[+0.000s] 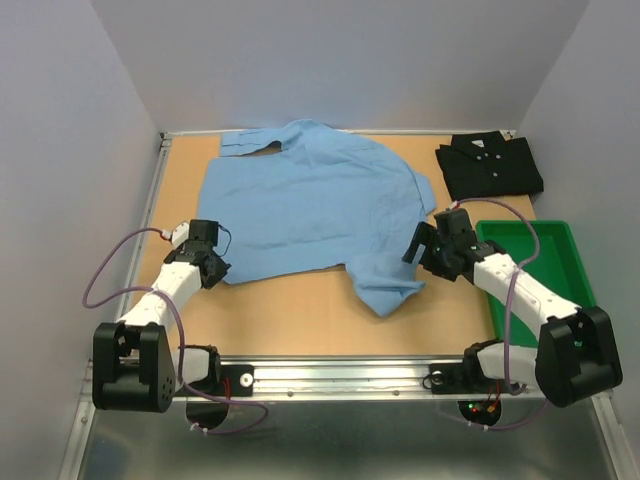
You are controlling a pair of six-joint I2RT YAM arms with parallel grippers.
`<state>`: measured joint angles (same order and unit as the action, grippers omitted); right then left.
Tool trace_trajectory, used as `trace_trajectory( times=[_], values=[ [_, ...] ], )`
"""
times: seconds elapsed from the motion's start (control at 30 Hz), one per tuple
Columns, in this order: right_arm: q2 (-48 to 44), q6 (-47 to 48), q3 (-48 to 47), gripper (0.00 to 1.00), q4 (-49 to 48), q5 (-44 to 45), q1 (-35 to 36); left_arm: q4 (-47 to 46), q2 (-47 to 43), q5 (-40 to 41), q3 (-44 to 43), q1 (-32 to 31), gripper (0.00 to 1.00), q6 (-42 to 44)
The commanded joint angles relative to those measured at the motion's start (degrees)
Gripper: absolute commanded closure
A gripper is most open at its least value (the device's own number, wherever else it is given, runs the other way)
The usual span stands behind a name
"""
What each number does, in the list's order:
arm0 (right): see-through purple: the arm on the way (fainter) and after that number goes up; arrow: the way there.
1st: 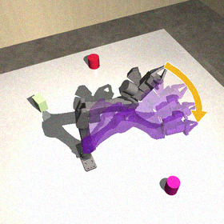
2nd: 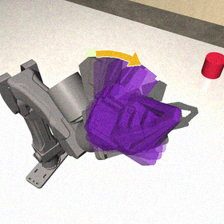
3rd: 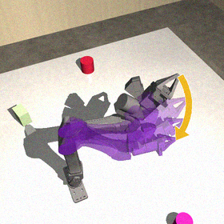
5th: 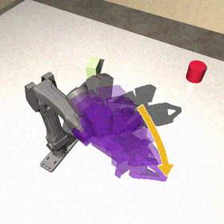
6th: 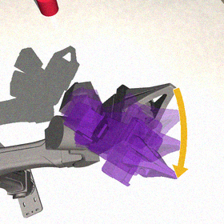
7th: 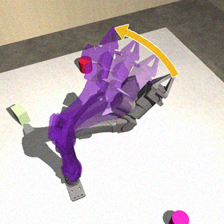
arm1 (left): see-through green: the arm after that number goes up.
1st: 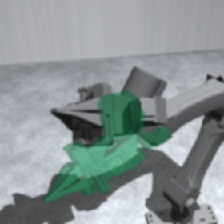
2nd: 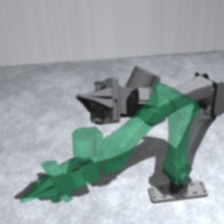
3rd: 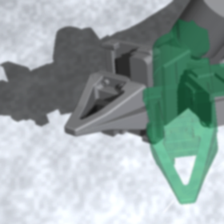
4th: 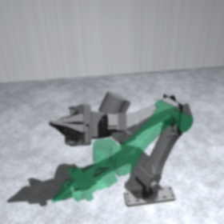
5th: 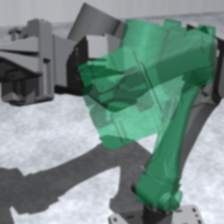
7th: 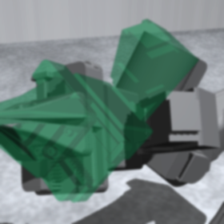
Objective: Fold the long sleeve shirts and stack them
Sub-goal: Fold the shirt
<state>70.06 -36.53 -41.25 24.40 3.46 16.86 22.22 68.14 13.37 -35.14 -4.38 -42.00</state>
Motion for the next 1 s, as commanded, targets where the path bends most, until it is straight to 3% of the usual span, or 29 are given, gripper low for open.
trace_trajectory(
  times=[0.0,0.73,0.83,0.97],
  values=[
    [-2.8,-5.6,4.4,0.08,3.1,1.2,-0.3,2.1,-2.2,-0.3,-1.8,0.2,1.0,1.6],
    [9.6,-14.2,8.0,0.2,-13.8,-8.0,1.1,0.0,-4.6,-1.8,-0.5,0.2,1.0,2.9],
    [11.0,-14.8,7.7,0.26,-13.9,-7.2,1.9,0.1,-4.8,-1.7,-0.6,0.2,1.0,3.1],
    [9.7,-15.0,8.6,0.48,-13.6,-5.3,1.9,0.4,-5.6,-1.5,-0.9,0.2,1.0,3.1]
  ],
)
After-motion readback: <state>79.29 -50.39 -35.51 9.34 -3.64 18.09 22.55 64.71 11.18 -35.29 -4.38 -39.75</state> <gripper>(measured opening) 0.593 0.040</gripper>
